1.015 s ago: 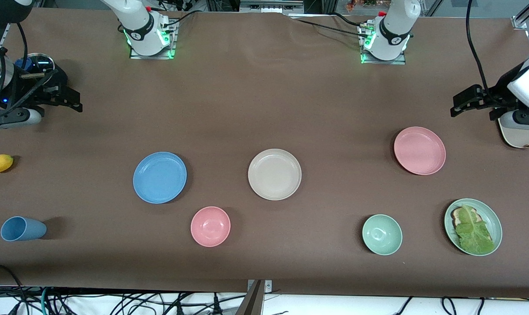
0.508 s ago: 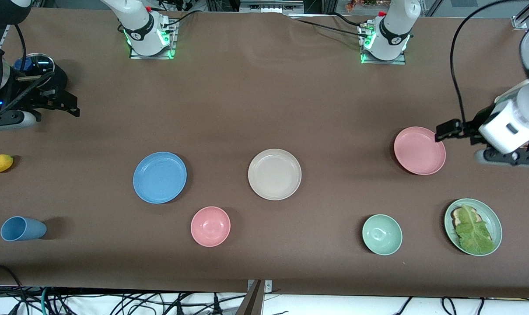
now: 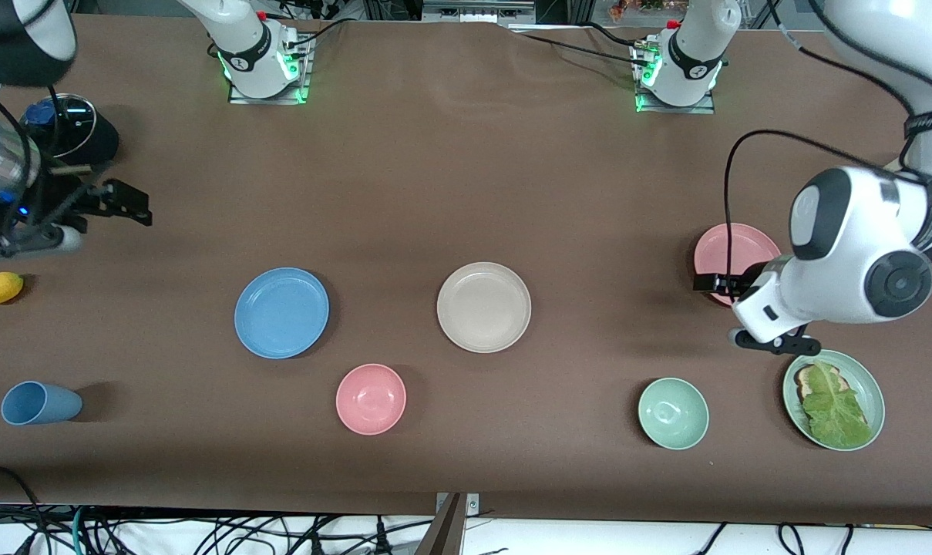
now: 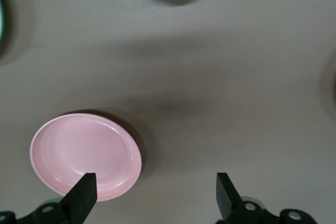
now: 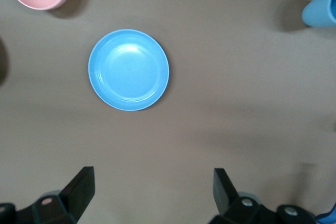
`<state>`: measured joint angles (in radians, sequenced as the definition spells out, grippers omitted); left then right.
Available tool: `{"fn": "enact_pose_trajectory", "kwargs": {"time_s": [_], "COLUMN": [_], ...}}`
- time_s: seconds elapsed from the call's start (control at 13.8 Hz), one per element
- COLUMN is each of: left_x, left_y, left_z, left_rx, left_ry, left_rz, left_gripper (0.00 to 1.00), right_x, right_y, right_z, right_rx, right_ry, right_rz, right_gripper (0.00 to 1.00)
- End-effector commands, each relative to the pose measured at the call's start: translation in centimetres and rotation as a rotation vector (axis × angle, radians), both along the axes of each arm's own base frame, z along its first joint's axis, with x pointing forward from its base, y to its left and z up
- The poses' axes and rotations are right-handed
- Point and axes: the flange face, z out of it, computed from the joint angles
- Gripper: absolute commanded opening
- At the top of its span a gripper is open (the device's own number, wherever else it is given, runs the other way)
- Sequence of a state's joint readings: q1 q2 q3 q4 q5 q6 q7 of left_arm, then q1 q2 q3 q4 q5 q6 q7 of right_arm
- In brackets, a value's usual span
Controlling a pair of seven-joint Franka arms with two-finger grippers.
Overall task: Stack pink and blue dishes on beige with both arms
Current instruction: 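Grasp the pink plate with the left gripper while the right gripper reaches the blue plate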
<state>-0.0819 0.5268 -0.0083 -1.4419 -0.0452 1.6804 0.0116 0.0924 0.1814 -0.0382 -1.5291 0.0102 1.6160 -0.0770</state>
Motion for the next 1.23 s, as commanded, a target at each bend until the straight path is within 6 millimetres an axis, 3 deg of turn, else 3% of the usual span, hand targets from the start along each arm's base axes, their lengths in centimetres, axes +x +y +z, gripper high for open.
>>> {"fn": "enact_pose_trajectory", "kwargs": {"time_s": [0.0, 0.36, 0.51, 0.65, 0.8, 1.02, 1.16], "left_x": [0.3, -2.9, -4.9, -7.0, -8.8, -11.9, -13.7], "left_y": [1.3, 11.6, 14.7, 18.1, 19.4, 21.2, 22.5], "left_z": [-3.2, -6.8, -8.7, -10.6, -11.9, -12.6, -12.1], "left_rx": [-0.001, -0.066, -0.100, -0.160, -0.210, -0.244, -0.252], "left_ry": [-0.045, -0.051, -0.050, -0.051, -0.055, -0.076, -0.078], "left_rz": [0.019, -0.018, -0.052, -0.052, -0.062, -0.064, -0.046], "left_gripper": [1.00, 1.00, 1.00, 1.00, 1.00, 1.00, 1.00], "right_x": [1.6, 2.7, 3.3, 4.2, 5.3, 6.7, 6.9], "right_y": [0.1, 0.2, 1.7, 2.1, 2.1, 2.0, 2.1], "right_z": [-2.7, -5.1, -6.5, -11.8, -16.6, -22.1, -24.8], "right_rx": [-0.010, -0.010, -0.019, -0.021, -0.019, -0.018, -0.014], "right_ry": [0.014, 0.019, 0.002, -0.014, -0.055, -0.070, -0.068], "right_rz": [-0.004, -0.003, 0.023, 0.028, 0.028, 0.025, 0.021], "right_gripper": [1.00, 1.00, 1.00, 1.00, 1.00, 1.00, 0.99]}}
